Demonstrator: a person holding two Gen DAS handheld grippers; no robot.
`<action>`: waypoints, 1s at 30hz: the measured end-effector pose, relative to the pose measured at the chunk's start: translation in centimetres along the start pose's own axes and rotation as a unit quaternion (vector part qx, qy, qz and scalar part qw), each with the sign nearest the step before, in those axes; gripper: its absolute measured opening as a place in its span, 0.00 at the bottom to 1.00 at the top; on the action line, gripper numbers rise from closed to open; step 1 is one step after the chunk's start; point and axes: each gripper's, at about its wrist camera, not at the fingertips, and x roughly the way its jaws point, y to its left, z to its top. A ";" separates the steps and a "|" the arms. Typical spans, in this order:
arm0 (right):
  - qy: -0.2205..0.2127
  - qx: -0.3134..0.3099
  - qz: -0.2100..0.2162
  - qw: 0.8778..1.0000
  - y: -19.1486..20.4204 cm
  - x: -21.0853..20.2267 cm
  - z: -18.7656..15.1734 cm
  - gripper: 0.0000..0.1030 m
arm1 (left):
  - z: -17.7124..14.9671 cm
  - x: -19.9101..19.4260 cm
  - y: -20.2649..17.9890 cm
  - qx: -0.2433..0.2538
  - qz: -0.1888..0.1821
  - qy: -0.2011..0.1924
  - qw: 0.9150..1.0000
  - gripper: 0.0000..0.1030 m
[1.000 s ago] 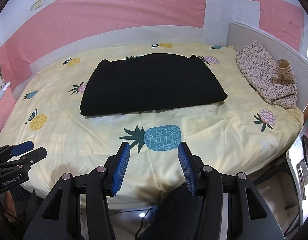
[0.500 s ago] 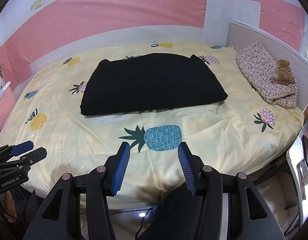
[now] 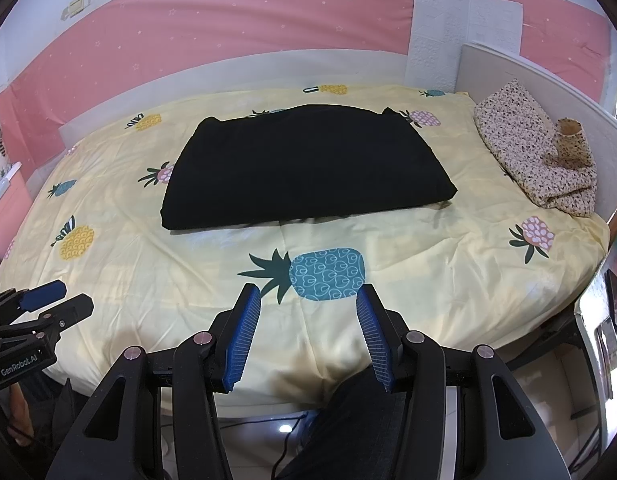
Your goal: Fold large clothes
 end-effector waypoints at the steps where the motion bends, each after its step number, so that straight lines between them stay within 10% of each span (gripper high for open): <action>1: 0.000 0.000 0.000 1.000 0.0 0.0 0.0 0.49 | 0.0 0.0 0.0 0.000 0.000 0.002 1.000 0.60; 30: 0.004 -0.007 0.004 1.000 0.1 0.4 0.4 0.49 | 0.3 0.0 -0.5 0.008 -0.021 0.004 1.000 0.62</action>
